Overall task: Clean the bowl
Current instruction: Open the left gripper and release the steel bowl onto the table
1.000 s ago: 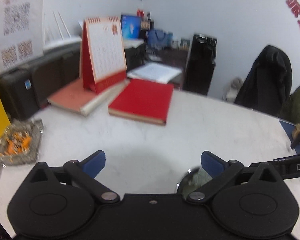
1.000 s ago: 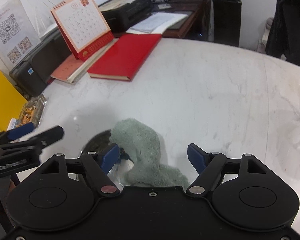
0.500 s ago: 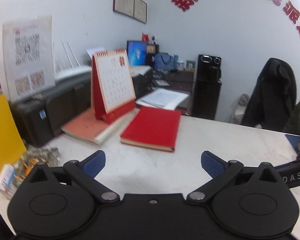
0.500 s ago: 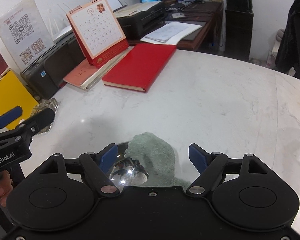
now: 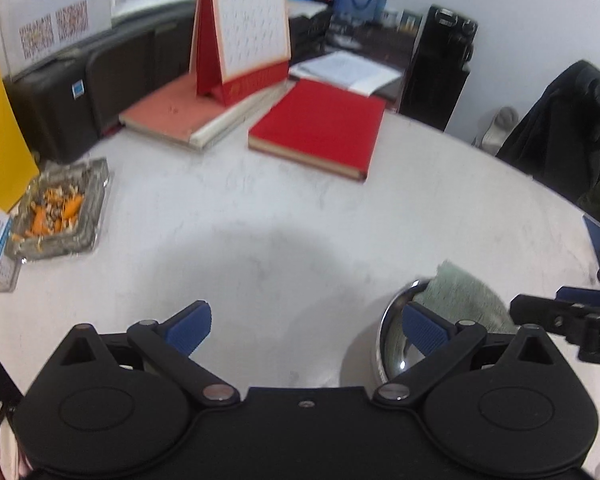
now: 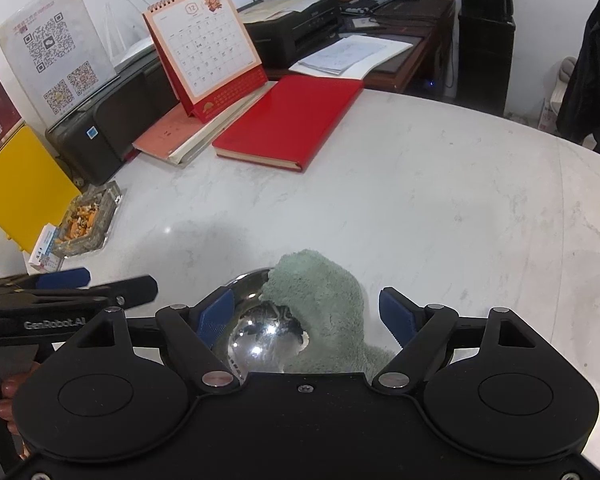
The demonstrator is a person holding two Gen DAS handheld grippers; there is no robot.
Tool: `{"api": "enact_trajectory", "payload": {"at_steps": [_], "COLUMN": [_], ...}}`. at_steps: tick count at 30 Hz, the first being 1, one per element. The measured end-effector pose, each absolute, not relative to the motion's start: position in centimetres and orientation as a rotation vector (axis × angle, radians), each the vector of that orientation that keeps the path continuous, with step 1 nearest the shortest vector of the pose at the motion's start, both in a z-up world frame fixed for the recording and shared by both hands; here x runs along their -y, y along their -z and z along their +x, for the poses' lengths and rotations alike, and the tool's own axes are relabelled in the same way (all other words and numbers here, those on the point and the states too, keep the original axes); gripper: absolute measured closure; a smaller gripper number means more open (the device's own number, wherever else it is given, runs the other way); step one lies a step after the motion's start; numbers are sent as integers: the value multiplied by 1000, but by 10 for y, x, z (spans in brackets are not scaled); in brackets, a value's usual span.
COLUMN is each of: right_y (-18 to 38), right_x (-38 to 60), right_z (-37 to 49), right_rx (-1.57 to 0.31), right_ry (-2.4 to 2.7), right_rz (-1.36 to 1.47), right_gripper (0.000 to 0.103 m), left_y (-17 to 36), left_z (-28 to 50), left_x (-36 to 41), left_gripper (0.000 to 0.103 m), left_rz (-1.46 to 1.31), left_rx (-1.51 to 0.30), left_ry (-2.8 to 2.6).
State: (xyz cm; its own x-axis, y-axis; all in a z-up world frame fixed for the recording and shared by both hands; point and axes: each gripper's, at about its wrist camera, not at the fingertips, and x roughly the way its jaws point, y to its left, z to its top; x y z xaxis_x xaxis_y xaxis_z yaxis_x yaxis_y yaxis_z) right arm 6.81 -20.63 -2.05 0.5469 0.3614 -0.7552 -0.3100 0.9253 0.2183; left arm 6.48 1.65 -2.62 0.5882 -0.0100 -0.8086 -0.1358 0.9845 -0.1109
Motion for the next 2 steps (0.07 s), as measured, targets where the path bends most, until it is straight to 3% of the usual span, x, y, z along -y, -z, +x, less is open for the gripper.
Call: {"api": "enact_trajectory", "payload": {"at_steps": [2], "right_y": [21], "right_x": [208], "right_z": [66], "right_rx": [-911], "right_ry": [-396], "right_rz": [65], "right_gripper": [22], "left_y": [31], "left_z": [65], "left_x": [-17], "left_gripper": [1], "left_rz": [-177], "left_rx": [-978], "left_ry": [-76]}}
